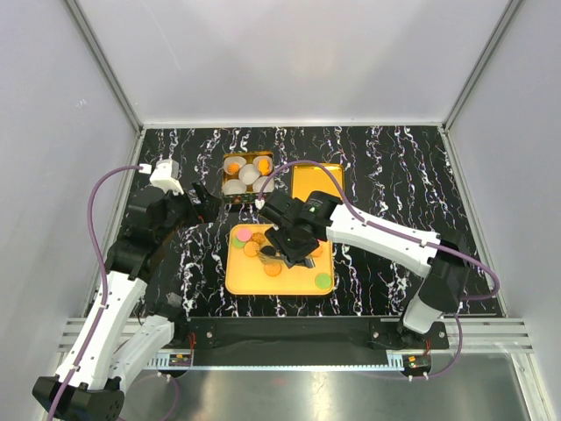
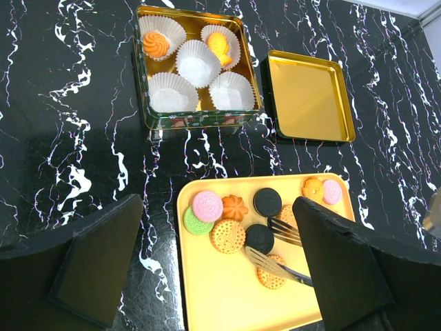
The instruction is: Pack the cookies
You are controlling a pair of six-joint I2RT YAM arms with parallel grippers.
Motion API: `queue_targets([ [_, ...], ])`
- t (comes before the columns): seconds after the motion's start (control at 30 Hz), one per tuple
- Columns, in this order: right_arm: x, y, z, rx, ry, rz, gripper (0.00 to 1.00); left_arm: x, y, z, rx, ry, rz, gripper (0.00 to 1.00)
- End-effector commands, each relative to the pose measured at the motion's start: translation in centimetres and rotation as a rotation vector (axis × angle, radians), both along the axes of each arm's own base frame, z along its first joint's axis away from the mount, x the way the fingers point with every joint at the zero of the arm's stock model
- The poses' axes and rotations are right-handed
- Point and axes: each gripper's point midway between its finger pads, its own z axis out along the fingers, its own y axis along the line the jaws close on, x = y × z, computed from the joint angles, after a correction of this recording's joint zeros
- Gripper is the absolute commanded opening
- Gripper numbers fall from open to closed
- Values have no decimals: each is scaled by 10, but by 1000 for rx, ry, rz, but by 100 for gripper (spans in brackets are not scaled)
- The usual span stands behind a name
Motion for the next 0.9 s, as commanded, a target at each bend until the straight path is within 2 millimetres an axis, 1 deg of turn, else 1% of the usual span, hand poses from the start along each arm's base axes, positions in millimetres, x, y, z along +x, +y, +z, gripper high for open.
queue_targets([
  [0.0, 3, 11, 3, 32, -25, 21, 50, 4, -2, 11, -18, -46, -7, 99],
  [0.17, 5, 11, 0, 23, -27, 19, 50, 4, -3, 12, -20, -47, -10, 99],
  [0.23, 5, 11, -2, 18, -21, 20, 48, 4, -3, 11, -19, -45, -10, 99],
  [0.37, 4, 9, 4, 21, -25, 18, 45, 4, -3, 11, -19, -44, -12, 99],
  [0.5, 4, 5, 15, 27, -42, 15, 41, 4, -3, 11, -20, -47, -10, 99],
  [0.57, 7, 3, 22, 28, -63, 9, 39, 4, -3, 11, -21, -45, -11, 99],
  [0.7, 13, -2, 41, 35, -113, 4, 38, 4, -3, 12, -21, -48, -8, 99],
  [0.87, 19, -7, 54, 48, -131, -11, 36, 4, -3, 11, -23, -46, -12, 99],
])
